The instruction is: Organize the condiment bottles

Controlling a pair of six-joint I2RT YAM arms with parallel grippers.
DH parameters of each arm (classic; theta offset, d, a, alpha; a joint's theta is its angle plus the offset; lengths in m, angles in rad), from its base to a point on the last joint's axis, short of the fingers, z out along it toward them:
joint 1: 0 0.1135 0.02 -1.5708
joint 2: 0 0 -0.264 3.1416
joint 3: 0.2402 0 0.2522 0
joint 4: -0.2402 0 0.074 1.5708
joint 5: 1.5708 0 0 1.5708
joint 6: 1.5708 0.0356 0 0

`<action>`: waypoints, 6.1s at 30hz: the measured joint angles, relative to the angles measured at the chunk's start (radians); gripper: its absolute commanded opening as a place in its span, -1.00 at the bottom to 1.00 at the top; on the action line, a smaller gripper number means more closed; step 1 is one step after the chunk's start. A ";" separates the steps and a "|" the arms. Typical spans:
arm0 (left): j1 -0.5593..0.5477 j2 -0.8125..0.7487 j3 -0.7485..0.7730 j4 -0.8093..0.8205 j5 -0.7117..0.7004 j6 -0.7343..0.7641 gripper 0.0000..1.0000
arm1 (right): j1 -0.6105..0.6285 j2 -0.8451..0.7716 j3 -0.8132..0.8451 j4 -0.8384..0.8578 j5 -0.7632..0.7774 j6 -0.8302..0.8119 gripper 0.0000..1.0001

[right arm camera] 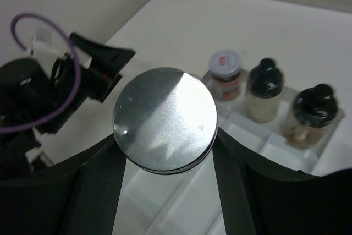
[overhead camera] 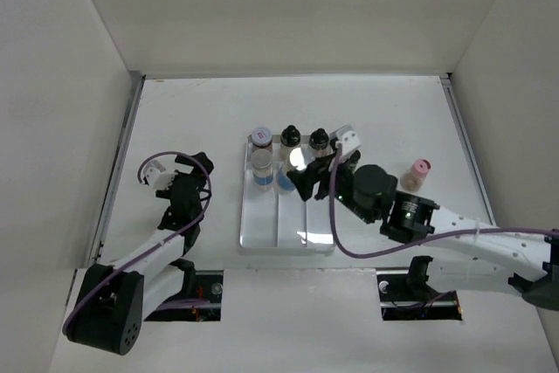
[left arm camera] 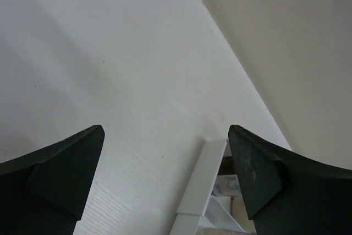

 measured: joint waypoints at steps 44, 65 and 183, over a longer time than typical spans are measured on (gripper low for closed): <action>0.008 0.085 -0.009 0.060 0.140 -0.069 0.98 | -0.211 0.071 -0.126 0.178 0.156 0.092 -0.26; 0.008 0.129 -0.010 0.106 0.164 -0.069 0.98 | -0.574 0.428 -0.130 0.004 0.048 0.162 0.06; -0.025 0.266 -0.009 0.224 0.211 -0.055 0.98 | 0.097 0.515 -0.027 -0.101 0.113 0.220 0.68</action>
